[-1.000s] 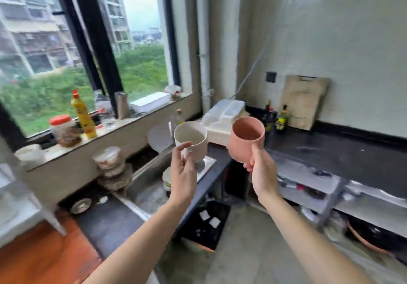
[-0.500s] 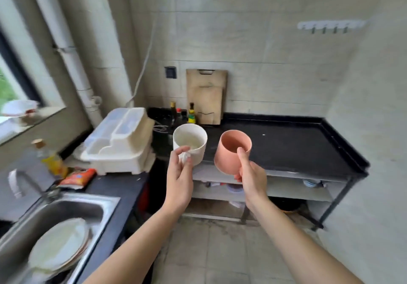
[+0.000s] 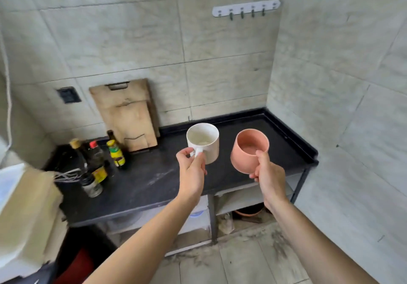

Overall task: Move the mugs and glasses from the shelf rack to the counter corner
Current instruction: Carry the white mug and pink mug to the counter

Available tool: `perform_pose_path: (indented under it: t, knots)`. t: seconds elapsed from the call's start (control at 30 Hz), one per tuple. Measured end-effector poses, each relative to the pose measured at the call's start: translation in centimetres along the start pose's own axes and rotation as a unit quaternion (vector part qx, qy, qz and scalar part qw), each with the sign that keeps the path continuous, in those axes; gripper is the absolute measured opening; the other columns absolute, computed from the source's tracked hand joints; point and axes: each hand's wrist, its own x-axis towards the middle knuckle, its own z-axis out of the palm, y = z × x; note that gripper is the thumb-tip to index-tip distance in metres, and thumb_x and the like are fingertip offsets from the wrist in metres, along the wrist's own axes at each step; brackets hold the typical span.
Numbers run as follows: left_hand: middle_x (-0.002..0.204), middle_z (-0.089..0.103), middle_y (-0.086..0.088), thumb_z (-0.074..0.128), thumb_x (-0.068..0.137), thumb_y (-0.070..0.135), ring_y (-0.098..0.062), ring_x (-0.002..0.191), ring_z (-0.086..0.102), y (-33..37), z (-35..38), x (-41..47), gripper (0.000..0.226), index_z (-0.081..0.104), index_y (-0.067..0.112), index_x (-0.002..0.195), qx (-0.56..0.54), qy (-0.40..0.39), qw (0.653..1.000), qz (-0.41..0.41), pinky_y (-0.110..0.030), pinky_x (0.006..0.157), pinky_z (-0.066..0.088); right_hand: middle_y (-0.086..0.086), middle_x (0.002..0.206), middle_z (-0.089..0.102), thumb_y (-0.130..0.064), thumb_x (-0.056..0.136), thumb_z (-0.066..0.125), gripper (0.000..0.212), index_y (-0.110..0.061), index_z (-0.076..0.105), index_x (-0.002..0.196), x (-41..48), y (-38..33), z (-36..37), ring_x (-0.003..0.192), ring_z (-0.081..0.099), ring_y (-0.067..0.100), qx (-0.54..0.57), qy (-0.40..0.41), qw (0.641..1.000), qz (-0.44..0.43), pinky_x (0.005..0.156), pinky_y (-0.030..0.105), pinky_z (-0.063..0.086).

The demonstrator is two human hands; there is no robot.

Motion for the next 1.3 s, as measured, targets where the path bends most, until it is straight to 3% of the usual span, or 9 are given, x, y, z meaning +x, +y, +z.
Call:
perform_pose_path:
  t: [0.13, 0.23, 0.37, 0.57, 0.7, 0.97, 1.13, 1.3]
  knots:
    - [0.070, 0.047, -0.002, 0.045, 0.099, 0.025, -0.014, 0.063, 0.041, -1.7, 7.1, 6.6, 0.014, 0.047, 0.013, 0.108, 0.009, 0.033, 0.998, -0.046, -0.031, 0.062, 0.042, 0.003, 0.060, 0.072, -0.066, 0.076, 0.051, 0.058, -0.018, 0.058, 0.043, 9.9, -0.8, -0.5, 0.075, 0.068, 0.026, -0.002, -0.020, 0.999, 0.037, 0.066, 0.037, 0.047]
    - [0.061, 0.045, 0.003, 0.044, 0.099, 0.038, -0.012, 0.059, 0.041, -1.7, 10.9, 10.8, 0.027, 0.051, 0.013, 0.105, 0.007, 0.070, 0.996, -0.062, -0.033, 0.063, 0.043, 0.001, 0.059, 0.072, -0.063, 0.076, 0.051, 0.057, -0.014, 0.061, 0.050, 16.1, -2.0, -0.3, 0.075, 0.070, 0.026, -0.012, -0.053, 0.997, 0.049, 0.069, 0.039, 0.051]
    - [0.065, 0.048, 0.003, 0.044, 0.095, 0.048, -0.011, 0.061, 0.042, -1.7, 14.3, 16.0, 0.033, 0.054, 0.016, 0.098, 0.007, 0.095, 0.994, -0.061, -0.034, 0.065, 0.042, -0.003, 0.057, 0.070, -0.055, 0.084, 0.052, 0.053, -0.012, 0.067, 0.057, 23.1, -3.7, 1.1, 0.078, 0.072, 0.026, -0.024, -0.068, 0.996, 0.048, 0.074, 0.040, 0.054]
    - [0.077, 0.051, -0.001, 0.047, 0.099, 0.044, -0.013, 0.066, 0.044, -3.2, 18.4, 24.5, 0.031, 0.056, 0.015, 0.100, 0.004, 0.122, 0.990, -0.073, -0.034, 0.066, 0.042, 0.004, 0.076, 0.075, -0.046, 0.095, 0.049, 0.059, -0.020, 0.060, 0.043, 32.4, -4.9, 4.1, 0.064, 0.075, 0.020, -0.041, -0.080, 0.994, 0.065, 0.072, 0.037, 0.060]
    - [0.072, 0.051, -0.002, 0.049, 0.095, 0.052, -0.015, 0.065, 0.045, -5.6, 21.1, 30.8, 0.043, 0.058, 0.010, 0.094, -0.013, 0.130, 0.987, -0.094, -0.035, 0.065, 0.044, 0.008, 0.084, 0.075, -0.047, 0.096, 0.050, 0.052, -0.009, 0.062, 0.062, 39.1, -4.6, 5.9, 0.068, 0.077, 0.021, -0.043, -0.085, 0.990, 0.102, 0.064, 0.040, 0.065]
    - [0.081, 0.060, -0.001, 0.050, 0.095, 0.052, -0.014, 0.070, 0.051, -14.0, 27.4, 44.2, 0.049, 0.060, 0.004, 0.097, -0.020, 0.121, 0.980, -0.159, -0.034, 0.066, 0.047, 0.005, 0.092, 0.072, -0.049, 0.096, 0.042, 0.046, -0.010, 0.061, 0.081, 53.3, -1.7, 8.8, 0.060, 0.074, 0.015, -0.094, -0.061, 0.976, 0.185, 0.042, 0.023, 0.045]
    - [0.090, 0.065, -0.004, 0.045, 0.098, 0.051, -0.019, 0.076, 0.056, -19.6, 31.3, 48.8, 0.039, 0.062, 0.017, 0.090, -0.015, 0.131, 0.966, -0.220, -0.037, 0.071, 0.052, 0.006, 0.093, 0.065, -0.049, 0.097, 0.041, 0.045, -0.009, 0.060, 0.095, 60.1, 1.5, 9.7, 0.063, 0.060, 0.014, -0.108, -0.050, 0.962, 0.247, 0.043, 0.022, 0.037]
    - [0.090, 0.064, -0.007, 0.044, 0.099, 0.049, -0.019, 0.075, 0.054, -25.8, 34.9, 52.7, 0.037, 0.060, 0.019, 0.087, -0.010, 0.174, 0.950, -0.259, -0.037, 0.070, 0.050, 0.007, 0.096, 0.066, -0.050, 0.096, 0.042, 0.046, -0.008, 0.062, 0.103, 67.3, 6.2, 11.7, 0.062, 0.061, 0.014, -0.120, -0.060, 0.955, 0.266, 0.043, 0.022, 0.038]
